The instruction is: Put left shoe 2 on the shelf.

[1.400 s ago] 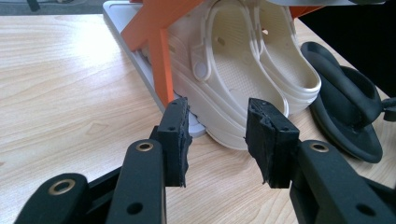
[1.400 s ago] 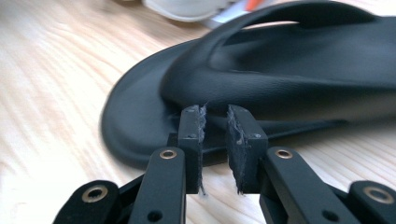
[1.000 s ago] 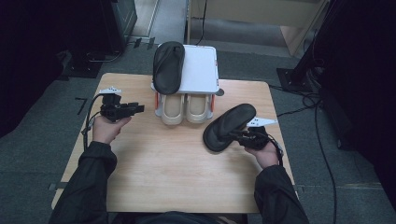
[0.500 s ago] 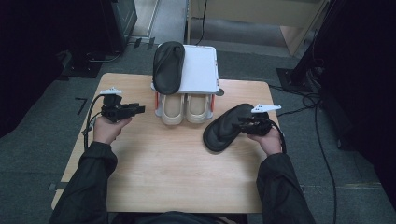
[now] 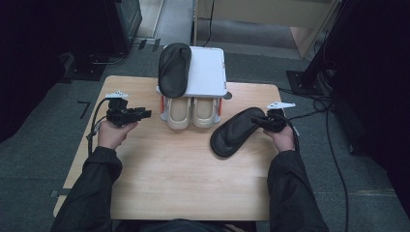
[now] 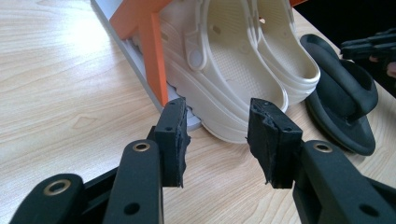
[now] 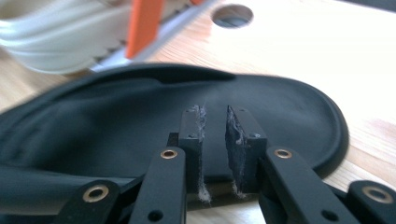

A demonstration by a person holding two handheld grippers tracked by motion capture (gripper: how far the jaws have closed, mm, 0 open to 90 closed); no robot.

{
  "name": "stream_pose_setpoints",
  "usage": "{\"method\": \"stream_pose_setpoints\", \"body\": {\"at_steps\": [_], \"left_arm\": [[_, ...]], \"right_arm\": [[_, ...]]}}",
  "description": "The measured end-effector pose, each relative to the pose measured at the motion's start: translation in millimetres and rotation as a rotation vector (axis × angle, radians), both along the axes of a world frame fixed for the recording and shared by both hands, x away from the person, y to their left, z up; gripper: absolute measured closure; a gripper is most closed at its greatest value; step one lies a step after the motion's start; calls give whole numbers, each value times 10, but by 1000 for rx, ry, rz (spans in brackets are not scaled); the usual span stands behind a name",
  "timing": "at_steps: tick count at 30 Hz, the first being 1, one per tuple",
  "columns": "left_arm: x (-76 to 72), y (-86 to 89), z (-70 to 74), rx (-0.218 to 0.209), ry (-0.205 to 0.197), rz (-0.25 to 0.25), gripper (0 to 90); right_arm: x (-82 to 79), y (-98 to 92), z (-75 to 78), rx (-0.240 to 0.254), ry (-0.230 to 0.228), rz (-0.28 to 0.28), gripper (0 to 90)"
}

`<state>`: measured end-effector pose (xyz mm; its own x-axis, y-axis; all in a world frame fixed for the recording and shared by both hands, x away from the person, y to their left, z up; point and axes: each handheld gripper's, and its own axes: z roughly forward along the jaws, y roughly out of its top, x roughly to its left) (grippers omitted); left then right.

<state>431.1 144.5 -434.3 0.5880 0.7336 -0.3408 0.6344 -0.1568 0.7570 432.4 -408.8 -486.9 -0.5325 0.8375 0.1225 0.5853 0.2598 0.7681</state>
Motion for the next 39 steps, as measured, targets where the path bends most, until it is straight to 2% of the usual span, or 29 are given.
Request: {"method": "stream_pose_setpoints", "body": {"at_steps": [3, 5, 11, 18, 22, 33, 36, 39], "left_arm": [[5, 0, -10, 3, 3, -4, 578], [7, -4, -15, 4, 5, -5, 578], [-1, -4, -15, 11, 2, -6, 578], [1, -8, -27, 10, 5, -8, 578], [-10, -1, -19, 9, 0, -6, 578], [-2, 6, -34, 8, 1, -8, 579], [-2, -1, -34, 9, 0, -8, 579], [-5, 0, -29, 7, -1, -8, 579]], "right_arm": [[37, -18, -50, -24, 27, -16, 767], [37, -38, -65, -8, 34, -20, 770], [-44, -45, -37, -32, 54, -5, 775], [-273, -47, -19, -43, 61, 15, 776], [-381, -28, -17, -27, 67, 18, 777], [-708, 62, 11, -25, 85, 45, 777], [-764, 79, 34, -41, 73, 48, 762], [-780, 48, 112, -3, 34, 37, 754]]}}
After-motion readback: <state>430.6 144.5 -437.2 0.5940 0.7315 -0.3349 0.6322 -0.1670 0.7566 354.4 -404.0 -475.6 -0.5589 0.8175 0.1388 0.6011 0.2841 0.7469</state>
